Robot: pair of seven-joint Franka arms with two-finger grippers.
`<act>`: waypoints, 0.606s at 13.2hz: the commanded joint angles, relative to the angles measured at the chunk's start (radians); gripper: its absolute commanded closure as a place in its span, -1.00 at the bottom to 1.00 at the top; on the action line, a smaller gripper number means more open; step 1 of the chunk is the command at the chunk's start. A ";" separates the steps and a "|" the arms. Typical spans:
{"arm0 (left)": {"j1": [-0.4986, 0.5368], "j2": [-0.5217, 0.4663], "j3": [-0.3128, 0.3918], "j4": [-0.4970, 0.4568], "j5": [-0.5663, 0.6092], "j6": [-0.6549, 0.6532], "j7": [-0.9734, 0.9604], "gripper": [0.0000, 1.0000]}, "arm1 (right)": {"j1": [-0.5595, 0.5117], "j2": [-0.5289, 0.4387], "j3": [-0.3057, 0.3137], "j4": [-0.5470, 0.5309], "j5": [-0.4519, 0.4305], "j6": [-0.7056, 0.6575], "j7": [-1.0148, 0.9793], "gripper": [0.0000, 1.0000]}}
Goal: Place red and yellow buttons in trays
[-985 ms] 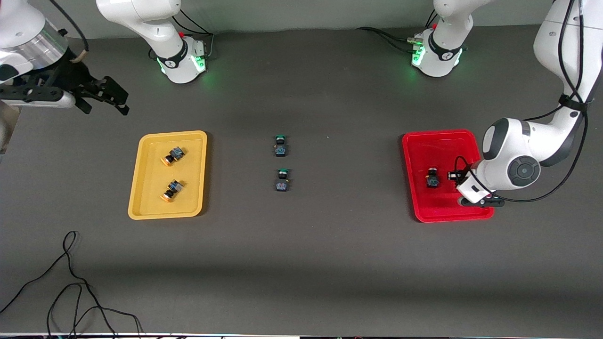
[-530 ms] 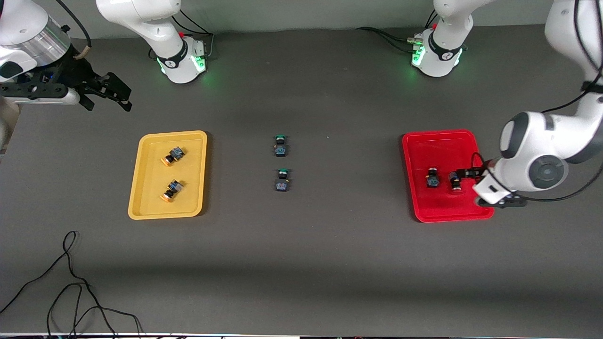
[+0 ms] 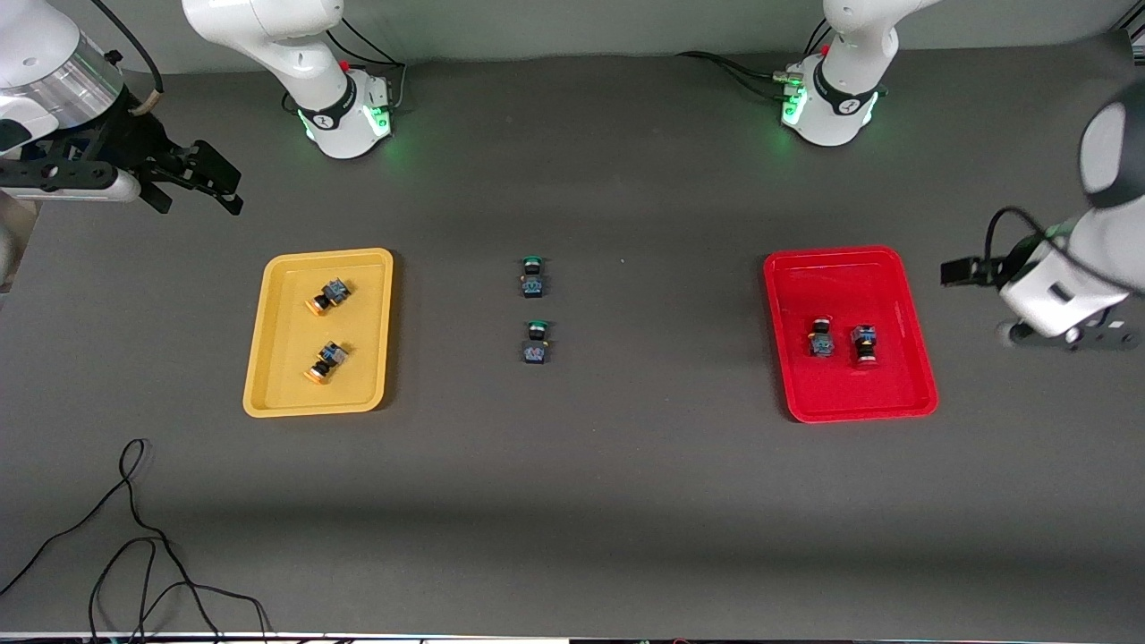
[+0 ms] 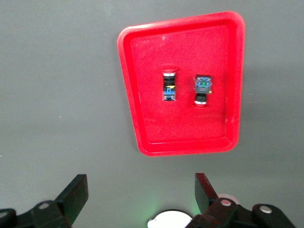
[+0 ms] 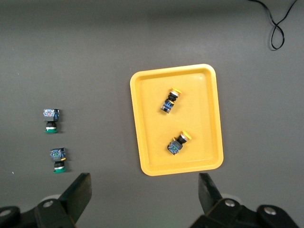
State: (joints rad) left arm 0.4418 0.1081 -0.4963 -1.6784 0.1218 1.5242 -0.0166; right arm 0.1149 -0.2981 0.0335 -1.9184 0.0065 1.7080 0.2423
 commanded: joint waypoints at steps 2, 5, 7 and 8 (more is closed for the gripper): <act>-0.183 -0.077 0.182 0.017 -0.060 -0.027 0.026 -1.00 | 0.003 0.008 -0.037 0.016 0.035 0.015 -0.023 -1.00; -0.444 -0.088 0.442 0.051 -0.083 -0.045 0.026 -1.00 | 0.003 0.002 -0.033 0.015 0.055 0.004 -0.026 -1.00; -0.446 -0.096 0.450 0.049 -0.096 -0.045 0.033 -1.00 | 0.005 -0.007 -0.033 0.012 0.049 -0.033 -0.043 -1.00; -0.445 -0.096 0.450 0.049 -0.096 -0.045 0.034 -1.00 | 0.003 -0.018 -0.035 0.009 0.044 -0.045 -0.050 -1.00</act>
State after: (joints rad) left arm 0.0169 0.0232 -0.0751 -1.6370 0.0422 1.5001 -0.0042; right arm 0.1173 -0.2994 0.0035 -1.9180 0.0435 1.6987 0.2280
